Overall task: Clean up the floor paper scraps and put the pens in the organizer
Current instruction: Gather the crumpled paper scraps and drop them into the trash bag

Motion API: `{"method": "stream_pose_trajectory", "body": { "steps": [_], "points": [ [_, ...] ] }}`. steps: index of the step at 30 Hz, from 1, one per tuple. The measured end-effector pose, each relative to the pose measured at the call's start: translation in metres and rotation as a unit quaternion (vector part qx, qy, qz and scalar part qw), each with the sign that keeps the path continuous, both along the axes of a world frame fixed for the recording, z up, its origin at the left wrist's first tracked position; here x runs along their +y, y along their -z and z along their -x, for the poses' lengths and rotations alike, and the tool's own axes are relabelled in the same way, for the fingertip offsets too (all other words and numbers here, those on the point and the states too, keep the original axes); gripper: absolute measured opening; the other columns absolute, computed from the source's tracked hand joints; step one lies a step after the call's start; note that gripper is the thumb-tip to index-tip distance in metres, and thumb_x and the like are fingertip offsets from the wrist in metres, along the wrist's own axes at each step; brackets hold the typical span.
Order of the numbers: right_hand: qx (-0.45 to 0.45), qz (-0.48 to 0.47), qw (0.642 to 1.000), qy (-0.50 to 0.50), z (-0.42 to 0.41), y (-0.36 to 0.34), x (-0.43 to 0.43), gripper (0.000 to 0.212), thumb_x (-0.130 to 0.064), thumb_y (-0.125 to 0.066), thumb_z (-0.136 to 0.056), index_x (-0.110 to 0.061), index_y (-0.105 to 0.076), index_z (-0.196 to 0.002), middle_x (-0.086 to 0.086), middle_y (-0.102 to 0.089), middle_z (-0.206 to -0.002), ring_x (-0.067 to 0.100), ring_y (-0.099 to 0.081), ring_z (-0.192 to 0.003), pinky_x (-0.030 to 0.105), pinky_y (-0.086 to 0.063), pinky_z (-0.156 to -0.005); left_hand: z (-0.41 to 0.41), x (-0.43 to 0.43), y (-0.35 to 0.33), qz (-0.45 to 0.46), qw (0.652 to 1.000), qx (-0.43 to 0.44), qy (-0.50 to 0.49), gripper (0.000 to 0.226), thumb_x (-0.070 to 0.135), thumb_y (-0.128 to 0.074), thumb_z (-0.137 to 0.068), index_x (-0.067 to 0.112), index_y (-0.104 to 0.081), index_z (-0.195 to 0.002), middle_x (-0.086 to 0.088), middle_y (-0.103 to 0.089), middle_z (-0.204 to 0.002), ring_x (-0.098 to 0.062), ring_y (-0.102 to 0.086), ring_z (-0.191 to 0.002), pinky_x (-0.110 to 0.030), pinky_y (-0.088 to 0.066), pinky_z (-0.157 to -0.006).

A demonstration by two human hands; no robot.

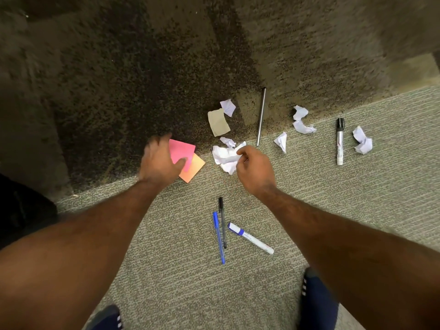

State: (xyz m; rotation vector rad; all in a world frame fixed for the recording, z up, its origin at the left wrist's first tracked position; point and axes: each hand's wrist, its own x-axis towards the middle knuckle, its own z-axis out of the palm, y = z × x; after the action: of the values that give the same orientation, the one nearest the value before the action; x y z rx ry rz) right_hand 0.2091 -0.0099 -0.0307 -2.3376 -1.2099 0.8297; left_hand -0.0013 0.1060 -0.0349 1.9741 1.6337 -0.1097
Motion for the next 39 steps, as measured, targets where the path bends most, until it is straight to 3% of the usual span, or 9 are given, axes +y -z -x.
{"method": "stream_pose_trajectory", "body": {
  "steps": [8,13,22,25,28,31,33,36,39],
  "points": [
    [-0.079,-0.004,0.995,-0.059,-0.059,0.004,0.003,0.03,-0.02,-0.062,-0.089,-0.019,-0.058,-0.119,-0.004,-0.055,-0.111,0.013,-0.049,-0.107,0.038,-0.047,-0.098,-0.102,0.027,-0.003,-0.05,0.97,0.007,0.239,0.097,0.066,-0.069,-0.072,0.018,-0.033,-0.149,-0.015,-0.03,-0.15,-0.035,-0.027,-0.139,-0.052,-0.032,-0.112],
    [-0.116,-0.013,0.991,-0.062,-0.084,0.011,0.0,0.036,-0.02,-0.065,-0.087,-0.02,-0.057,-0.122,-0.003,-0.054,-0.117,0.015,-0.048,-0.11,0.036,-0.045,-0.101,-0.152,0.043,0.008,0.012,0.956,0.042,0.289,0.117,0.088,-0.057,-0.06,0.029,-0.017,-0.154,-0.007,0.001,-0.164,-0.038,0.005,-0.15,-0.061,-0.008,-0.119],
    [-0.098,-0.016,0.993,-0.057,-0.08,0.008,-0.021,0.033,-0.021,-0.063,-0.088,-0.024,-0.056,-0.121,-0.01,-0.051,-0.115,0.006,-0.044,-0.108,0.035,-0.042,-0.105,-0.115,-0.005,0.01,0.01,0.937,0.098,0.335,0.136,0.101,-0.046,-0.042,0.03,-0.018,-0.154,-0.01,-0.007,-0.164,-0.036,-0.009,-0.15,-0.058,-0.023,-0.117],
    [-0.091,-0.031,0.994,-0.057,-0.069,0.006,-0.022,0.033,-0.019,-0.062,-0.087,-0.021,-0.057,-0.12,-0.007,-0.055,-0.116,0.01,-0.047,-0.109,0.037,-0.044,-0.102,-0.102,-0.021,0.01,-0.004,0.937,0.091,0.336,0.135,0.095,-0.056,-0.045,0.026,-0.018,-0.154,-0.014,-0.008,-0.163,-0.036,-0.013,-0.148,-0.054,-0.026,-0.116],
    [-0.087,-0.032,0.994,-0.065,-0.06,0.006,-0.022,0.034,-0.021,-0.063,-0.086,-0.021,-0.056,-0.12,-0.006,-0.053,-0.115,0.01,-0.046,-0.107,0.037,-0.045,-0.101,-0.097,-0.034,0.011,0.013,0.953,0.006,0.303,0.133,0.08,-0.074,-0.049,0.022,-0.018,-0.155,-0.015,-0.005,-0.162,-0.033,-0.012,-0.149,-0.049,-0.028,-0.117],
    [-0.051,-0.016,0.993,-0.108,-0.05,0.005,-0.023,0.054,-0.028,-0.07,-0.082,-0.022,-0.049,-0.13,-0.005,-0.047,-0.126,0.01,-0.044,-0.115,0.037,-0.043,-0.106,-0.094,-0.04,0.011,0.078,0.961,-0.113,0.24,0.137,0.065,-0.086,-0.048,0.023,-0.015,-0.156,-0.009,0.01,-0.164,-0.029,-0.006,-0.152,-0.048,-0.027,-0.119],
    [-0.049,0.017,0.988,-0.148,-0.043,0.006,-0.019,0.082,-0.04,-0.079,-0.074,-0.021,-0.038,-0.141,-0.001,-0.039,-0.139,0.015,-0.043,-0.124,0.038,-0.043,-0.108,-0.092,-0.036,0.009,0.1,0.956,-0.126,0.244,0.142,0.064,-0.088,-0.045,0.026,-0.009,-0.156,-0.004,0.017,-0.164,-0.028,-0.003,-0.153,-0.05,-0.026,-0.119],
    [-0.052,0.1,0.983,-0.148,-0.03,0.008,-0.01,0.121,-0.058,-0.086,-0.057,-0.023,-0.017,-0.15,0.007,-0.029,-0.144,0.027,-0.047,-0.125,0.044,-0.051,-0.097,-0.088,-0.019,0.01,0.066,0.943,-0.013,0.325,0.151,0.069,-0.087,-0.04,0.03,0.001,-0.156,-0.007,0.017,-0.164,-0.034,0.003,-0.152,-0.058,-0.021,-0.119],
    [-0.071,0.162,0.97,-0.166,-0.022,0.013,0.0,0.133,-0.058,-0.088,-0.052,-0.02,-0.009,-0.152,0.013,-0.024,-0.144,0.034,-0.053,-0.119,0.044,-0.051,-0.091,-0.087,-0.011,0.012,0.028,0.918,0.076,0.389,0.153,0.065,-0.088,-0.041,0.03,0.007,-0.155,-0.01,0.012,-0.164,-0.039,-0.001,-0.15,-0.059,-0.021,-0.118]
  ]
}}
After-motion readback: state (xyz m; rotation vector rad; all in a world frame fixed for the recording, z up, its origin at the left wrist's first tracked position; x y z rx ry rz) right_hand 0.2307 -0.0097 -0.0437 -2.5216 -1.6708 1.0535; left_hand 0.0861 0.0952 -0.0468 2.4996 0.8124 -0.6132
